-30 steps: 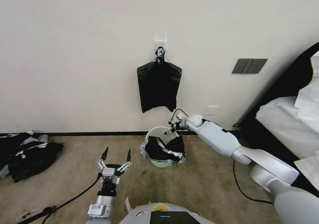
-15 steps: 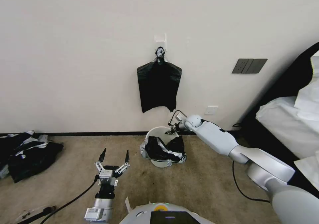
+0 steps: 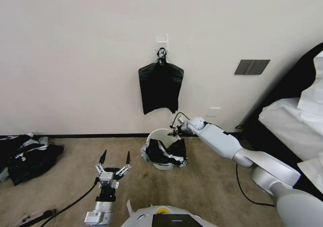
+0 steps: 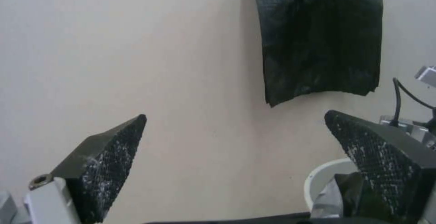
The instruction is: Place a trash bag onto the trash bin.
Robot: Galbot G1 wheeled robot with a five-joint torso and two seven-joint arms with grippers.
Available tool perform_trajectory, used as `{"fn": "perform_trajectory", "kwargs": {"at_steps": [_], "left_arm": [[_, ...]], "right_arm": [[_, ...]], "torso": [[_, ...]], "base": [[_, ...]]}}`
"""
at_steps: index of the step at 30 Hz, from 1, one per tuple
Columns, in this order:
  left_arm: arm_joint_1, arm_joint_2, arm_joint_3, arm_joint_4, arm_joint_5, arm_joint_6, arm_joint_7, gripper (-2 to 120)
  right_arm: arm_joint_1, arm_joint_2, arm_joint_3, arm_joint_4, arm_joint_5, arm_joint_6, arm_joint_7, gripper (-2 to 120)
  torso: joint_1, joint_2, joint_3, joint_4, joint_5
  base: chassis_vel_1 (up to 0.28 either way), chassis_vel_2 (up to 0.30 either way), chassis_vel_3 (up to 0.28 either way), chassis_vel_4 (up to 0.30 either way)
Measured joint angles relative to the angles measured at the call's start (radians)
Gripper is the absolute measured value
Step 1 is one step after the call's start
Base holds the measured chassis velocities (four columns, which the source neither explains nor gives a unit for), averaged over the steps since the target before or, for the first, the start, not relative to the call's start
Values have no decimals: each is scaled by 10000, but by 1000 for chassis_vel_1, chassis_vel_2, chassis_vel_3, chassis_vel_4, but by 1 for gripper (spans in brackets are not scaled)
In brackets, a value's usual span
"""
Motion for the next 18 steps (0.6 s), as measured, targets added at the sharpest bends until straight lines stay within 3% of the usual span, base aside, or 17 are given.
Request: {"fn": "perform_trajectory", "kwargs": {"at_steps": [7, 18], "left_arm": [[43, -4, -67, -28, -238, -15, -14, 100], [-209, 70, 12, -43, -457, 195, -39, 100]], "right_arm": [[-239, -513, 144, 855, 1209, -542, 1047, 3], [-779, -1705, 767, 2533, 3153, -617, 3014, 2]], "torso": [[1, 0, 1, 2, 5], [1, -1, 1, 1, 2]], "base": [[0, 0, 0, 0], [0, 0, 0, 0]]}}
